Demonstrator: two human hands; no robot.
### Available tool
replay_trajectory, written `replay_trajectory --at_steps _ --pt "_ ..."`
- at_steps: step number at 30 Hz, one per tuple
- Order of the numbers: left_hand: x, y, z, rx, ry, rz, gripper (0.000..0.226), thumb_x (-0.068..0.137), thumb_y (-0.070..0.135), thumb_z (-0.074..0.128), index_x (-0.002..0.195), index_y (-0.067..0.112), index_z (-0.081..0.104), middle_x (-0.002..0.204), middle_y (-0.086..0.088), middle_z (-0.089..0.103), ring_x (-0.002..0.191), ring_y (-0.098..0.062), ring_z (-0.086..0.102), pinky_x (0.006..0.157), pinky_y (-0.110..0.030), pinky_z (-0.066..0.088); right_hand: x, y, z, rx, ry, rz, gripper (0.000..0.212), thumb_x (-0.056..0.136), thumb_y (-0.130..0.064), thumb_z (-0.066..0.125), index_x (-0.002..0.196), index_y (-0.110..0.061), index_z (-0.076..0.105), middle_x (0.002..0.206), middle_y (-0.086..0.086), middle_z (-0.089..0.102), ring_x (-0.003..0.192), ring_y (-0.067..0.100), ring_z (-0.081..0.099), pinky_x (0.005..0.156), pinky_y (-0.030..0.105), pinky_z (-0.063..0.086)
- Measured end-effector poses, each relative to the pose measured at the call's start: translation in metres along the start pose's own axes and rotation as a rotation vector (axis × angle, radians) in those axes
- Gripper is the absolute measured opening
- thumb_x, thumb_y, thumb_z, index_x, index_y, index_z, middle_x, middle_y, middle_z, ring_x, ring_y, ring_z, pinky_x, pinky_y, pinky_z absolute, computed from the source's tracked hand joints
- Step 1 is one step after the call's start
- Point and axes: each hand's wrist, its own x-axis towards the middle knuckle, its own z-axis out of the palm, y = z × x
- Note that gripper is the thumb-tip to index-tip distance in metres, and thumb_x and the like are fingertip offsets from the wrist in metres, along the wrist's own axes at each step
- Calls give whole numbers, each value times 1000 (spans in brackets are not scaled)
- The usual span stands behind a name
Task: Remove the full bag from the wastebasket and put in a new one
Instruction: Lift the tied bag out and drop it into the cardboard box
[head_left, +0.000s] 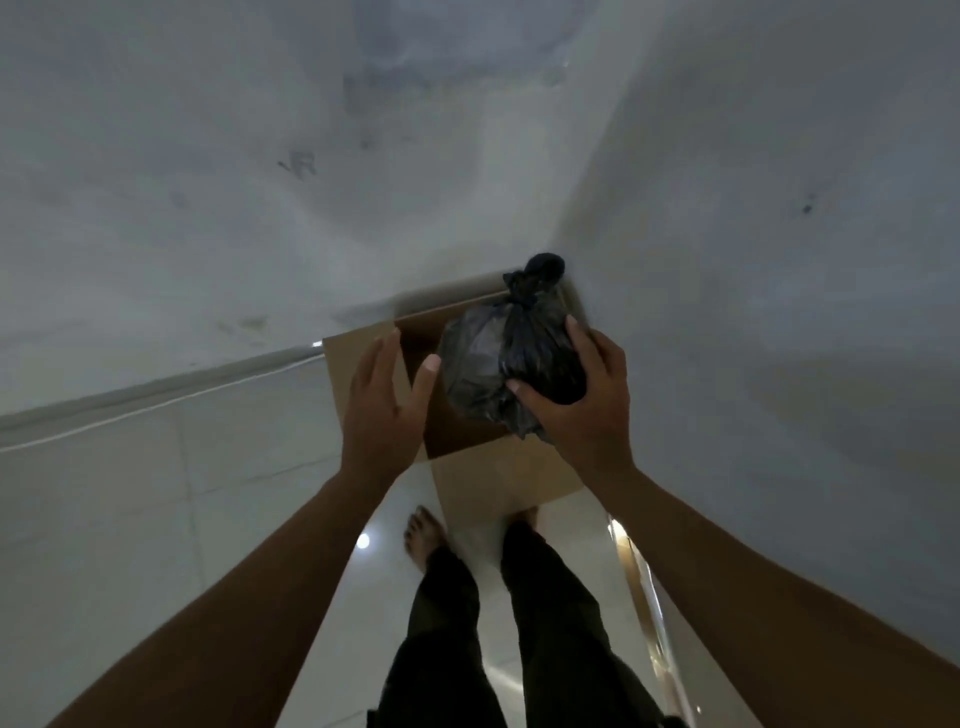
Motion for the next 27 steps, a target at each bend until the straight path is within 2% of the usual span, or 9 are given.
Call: replay_trajectory --at_steps 2,5,9,12,15,18,20,25,27 --pt "14 -18 13 28 45 -43 78 91 63 44 147 9 44 152 -12 43 143 -25 37 118 -34 27 16 16 19 -7 -43 -20 88 66 -50 82 142 -18 51 138 13 49 127 23 50 103 26 44" --pt "29 -50 36 61 49 -115 70 96 59 44 150 14 39 156 -10 38 145 -24 33 119 -40 27 41 43 49 -5 -123 -42 88 67 -42 87 143 -15 51 139 14 47 126 15 45 103 9 34" --pt "68 -109 86 67 102 -188 65 98 56 43 151 20 36 157 -7 36 146 -22 31 119 -44 29 70 99 106 25 -212 -56 89 69 -43 86 145 -17 48 141 9 43 131 17 44 109 25 40" --pt "95 -156 126 119 141 -230 60 100 47 46 151 17 37 157 -11 36 146 -26 30 118 -45 30 75 150 153 30 -233 -42 88 70 -41 86 145 -16 47 140 9 43 132 18 44 109 23 39" --pt "118 -196 158 155 139 -194 59 101 44 43 152 14 35 159 -14 31 149 -28 25 118 -47 28 72 200 194 6 -255 -23 89 69 -46 84 144 -18 48 139 8 43 131 17 45 110 22 39" --pt "138 -229 178 276 132 -92 60 102 43 37 155 15 28 163 -14 22 152 -29 16 120 -51 21 69 241 228 -40 -281 -10 90 67 -57 77 145 -24 47 140 6 43 131 19 45 109 36 43" --pt "150 -251 187 388 114 -55 59 104 42 32 157 21 18 166 -9 12 154 -27 6 122 -53 10 70 260 247 -44 -287 19 90 67 -56 78 145 -25 46 141 5 42 132 20 44 110 37 43" --pt "176 -282 207 321 133 -51 60 105 42 24 158 20 7 167 -3 2 154 -19 -3 123 -53 2 80 289 289 -47 -304 39 90 68 -39 87 146 -21 46 142 9 41 134 21 42 109 27 38" --pt "179 -289 215 271 153 -44 59 105 38 23 158 18 7 167 -3 2 154 -18 -3 124 -52 4 85 297 305 -73 -319 41 90 68 -37 88 146 -21 45 143 11 41 134 22 41 106 15 31"
